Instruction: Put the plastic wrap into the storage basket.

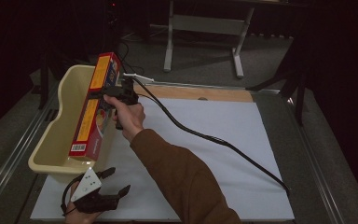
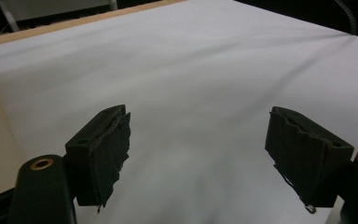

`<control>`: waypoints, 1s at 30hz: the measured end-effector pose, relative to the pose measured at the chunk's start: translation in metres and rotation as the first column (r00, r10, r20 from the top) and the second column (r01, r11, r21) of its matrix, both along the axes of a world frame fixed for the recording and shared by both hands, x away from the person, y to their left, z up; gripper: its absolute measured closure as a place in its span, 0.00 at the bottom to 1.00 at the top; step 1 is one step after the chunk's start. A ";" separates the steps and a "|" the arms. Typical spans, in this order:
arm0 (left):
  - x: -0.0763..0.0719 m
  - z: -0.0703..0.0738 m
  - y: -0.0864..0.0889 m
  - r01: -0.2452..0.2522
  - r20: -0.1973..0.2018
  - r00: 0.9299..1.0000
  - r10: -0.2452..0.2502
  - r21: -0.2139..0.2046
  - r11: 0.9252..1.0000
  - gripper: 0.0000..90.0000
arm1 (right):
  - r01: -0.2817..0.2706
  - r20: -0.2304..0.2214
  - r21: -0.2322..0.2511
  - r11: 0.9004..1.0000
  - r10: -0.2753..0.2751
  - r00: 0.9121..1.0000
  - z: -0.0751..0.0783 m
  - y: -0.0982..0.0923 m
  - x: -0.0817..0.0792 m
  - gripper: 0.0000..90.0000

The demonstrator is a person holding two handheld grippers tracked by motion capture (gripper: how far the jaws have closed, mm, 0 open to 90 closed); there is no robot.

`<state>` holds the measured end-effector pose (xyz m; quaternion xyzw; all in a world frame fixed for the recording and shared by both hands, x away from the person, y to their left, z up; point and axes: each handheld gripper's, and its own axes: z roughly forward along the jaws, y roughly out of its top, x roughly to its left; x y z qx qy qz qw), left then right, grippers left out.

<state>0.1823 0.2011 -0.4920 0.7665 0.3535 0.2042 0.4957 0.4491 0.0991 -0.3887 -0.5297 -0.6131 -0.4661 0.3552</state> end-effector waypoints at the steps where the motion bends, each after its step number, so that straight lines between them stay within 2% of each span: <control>1: 0.000 0.000 0.000 0.000 0.000 1.000 0.000 0.001 1.000 0.24 | 0.002 -0.006 0.001 1.000 -0.002 1.000 -0.001 0.001 0.000 0.44; 11: 0.000 0.000 0.001 0.000 -0.001 1.000 0.000 0.000 1.000 0.24 | 0.030 -0.013 0.029 0.999 -0.029 0.999 -0.009 0.008 -0.005 0.44; 16: 0.000 0.000 0.000 0.002 0.000 1.000 -0.002 0.001 1.000 0.24 | 0.044 0.016 0.013 0.999 -0.044 0.999 -0.012 0.011 -0.008 0.44; 21: 0.000 0.000 0.000 0.001 0.000 1.000 -0.001 0.001 1.000 0.24 | 0.030 0.022 0.005 1.000 -0.030 0.999 -0.013 0.014 -0.010 0.44; 30: -0.001 0.000 0.001 -0.001 -0.003 1.000 0.001 -0.004 1.000 0.24 | 0.029 -0.004 -0.017 0.999 -0.029 1.000 -0.023 0.022 -0.015 0.44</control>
